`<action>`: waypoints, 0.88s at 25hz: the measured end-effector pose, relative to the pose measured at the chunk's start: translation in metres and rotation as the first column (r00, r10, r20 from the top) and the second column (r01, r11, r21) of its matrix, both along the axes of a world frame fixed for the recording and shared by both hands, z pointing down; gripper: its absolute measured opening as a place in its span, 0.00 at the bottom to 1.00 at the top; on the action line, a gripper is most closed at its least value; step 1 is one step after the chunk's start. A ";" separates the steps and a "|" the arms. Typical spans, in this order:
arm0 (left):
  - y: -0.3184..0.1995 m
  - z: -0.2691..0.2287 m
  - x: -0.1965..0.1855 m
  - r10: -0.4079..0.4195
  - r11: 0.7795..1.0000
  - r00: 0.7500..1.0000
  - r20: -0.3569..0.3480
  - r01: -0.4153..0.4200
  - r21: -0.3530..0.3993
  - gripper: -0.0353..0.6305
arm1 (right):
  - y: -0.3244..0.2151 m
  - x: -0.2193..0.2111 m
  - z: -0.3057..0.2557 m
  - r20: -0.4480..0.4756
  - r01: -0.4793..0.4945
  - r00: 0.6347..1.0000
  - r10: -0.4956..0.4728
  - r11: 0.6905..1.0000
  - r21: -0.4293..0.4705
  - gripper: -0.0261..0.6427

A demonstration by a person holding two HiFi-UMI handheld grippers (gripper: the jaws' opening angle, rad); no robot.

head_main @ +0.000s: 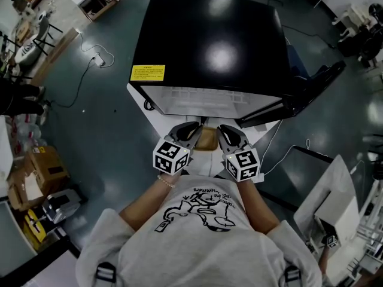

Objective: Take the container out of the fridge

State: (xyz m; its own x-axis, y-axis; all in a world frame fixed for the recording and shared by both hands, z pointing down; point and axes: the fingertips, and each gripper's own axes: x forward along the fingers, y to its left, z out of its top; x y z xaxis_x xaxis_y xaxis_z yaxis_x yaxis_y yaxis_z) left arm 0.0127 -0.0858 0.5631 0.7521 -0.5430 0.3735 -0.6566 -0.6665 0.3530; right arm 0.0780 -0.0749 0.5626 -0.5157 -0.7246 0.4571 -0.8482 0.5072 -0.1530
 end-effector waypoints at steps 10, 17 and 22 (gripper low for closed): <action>0.006 -0.057 0.005 0.043 0.994 0.997 -0.064 -0.037 0.099 0.09 | 0.004 -0.010 -0.050 0.035 0.040 0.998 -0.042 0.998 0.052 0.11; 0.009 -0.095 0.008 0.071 0.984 0.994 -0.087 -0.055 0.170 0.08 | 0.007 -0.014 -0.088 0.043 0.055 0.997 -0.059 0.993 0.105 0.10; 0.012 -0.115 0.008 0.088 0.975 0.991 -0.099 -0.065 0.212 0.08 | 0.010 -0.016 -0.110 0.031 0.068 0.997 -0.073 0.987 0.144 0.10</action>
